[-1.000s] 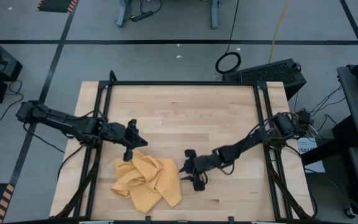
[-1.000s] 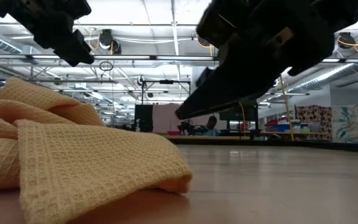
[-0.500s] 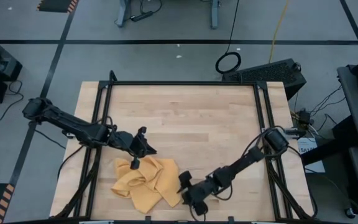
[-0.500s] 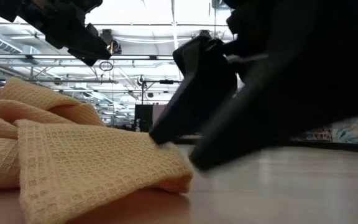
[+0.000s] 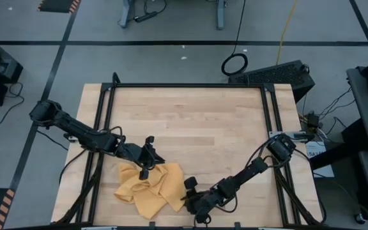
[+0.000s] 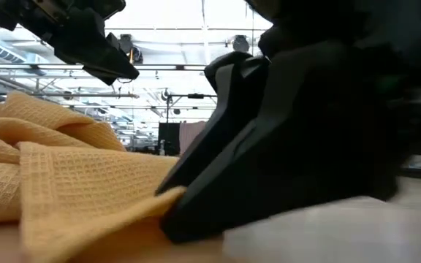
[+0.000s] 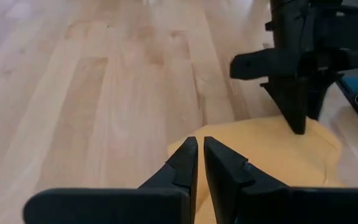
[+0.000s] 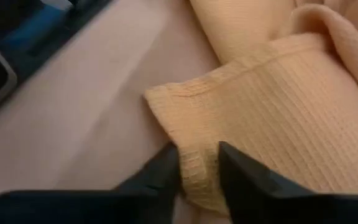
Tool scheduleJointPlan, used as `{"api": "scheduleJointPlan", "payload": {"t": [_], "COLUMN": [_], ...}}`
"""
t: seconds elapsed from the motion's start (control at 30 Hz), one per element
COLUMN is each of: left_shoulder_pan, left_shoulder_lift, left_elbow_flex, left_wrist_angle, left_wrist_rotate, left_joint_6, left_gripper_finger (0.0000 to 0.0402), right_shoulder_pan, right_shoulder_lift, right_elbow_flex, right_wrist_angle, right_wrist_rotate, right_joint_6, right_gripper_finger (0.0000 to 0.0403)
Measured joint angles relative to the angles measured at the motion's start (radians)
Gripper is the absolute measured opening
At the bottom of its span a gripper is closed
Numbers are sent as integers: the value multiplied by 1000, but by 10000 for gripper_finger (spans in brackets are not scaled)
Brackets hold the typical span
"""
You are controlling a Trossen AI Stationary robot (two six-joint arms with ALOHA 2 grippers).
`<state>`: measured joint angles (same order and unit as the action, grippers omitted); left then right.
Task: Roll towel
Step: Roll the yellow towel
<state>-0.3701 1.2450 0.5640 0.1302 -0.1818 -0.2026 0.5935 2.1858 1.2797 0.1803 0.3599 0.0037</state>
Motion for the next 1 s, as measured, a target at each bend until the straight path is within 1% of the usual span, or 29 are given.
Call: {"api": "scheduleJointPlan", "payload": {"t": [0.07, 0.1, 0.13, 0.27, 0.37, 0.5, 0.67, 0.73, 0.8, 0.9, 1.0], "left_shoulder_pan": [-12, -16, -20, -31, -32, -33, -64, -82, -98, -113, -123], "left_shoulder_lift": [20, 29, 38, 66, 70, 70, 70, 70, 70, 70, 72], "left_elbow_flex": [0, 0, 0, 0, 0, 0, 0, 0, 0, 1, 1], "left_wrist_angle": [30, 48, 58, 133, 193, 286, 376, 411, 463, 534, 582], "left_wrist_rotate": [-15, -22, -28, -36, -37, -42, -103, -126, -147, -165, -177], "left_joint_6": [-1, -1, -1, 35, 67, 133, 231, 267, 293, 296, 291], "left_gripper_finger": [34, 34, 34, 34, 34, 34, 42, 59, 84, 134, 193], "right_shoulder_pan": [-3, -4, -5, -8, -15, -26, -50, -61, -78, -102, -123], "right_shoulder_lift": [-20, -37, -56, -154, -231, -332, -430, -465, -492, -511, -511], "right_elbow_flex": [-2, -2, -2, -2, -2, -2, -1, -1, 0, 0, 0], "right_wrist_angle": [-26, -34, -49, -118, -167, -206, -217, -217, -216, -215, -217], "right_wrist_rotate": [17, 22, 37, 119, 148, 235, 321, 348, 349, 349, 348], "right_joint_6": [-16, -24, -35, -60, -109, -165, -222, -232, -232, -212, -190], "right_gripper_finger": [28, 15, 10, 17, 8, 5, 3, 2, 3, 3, 3]}}
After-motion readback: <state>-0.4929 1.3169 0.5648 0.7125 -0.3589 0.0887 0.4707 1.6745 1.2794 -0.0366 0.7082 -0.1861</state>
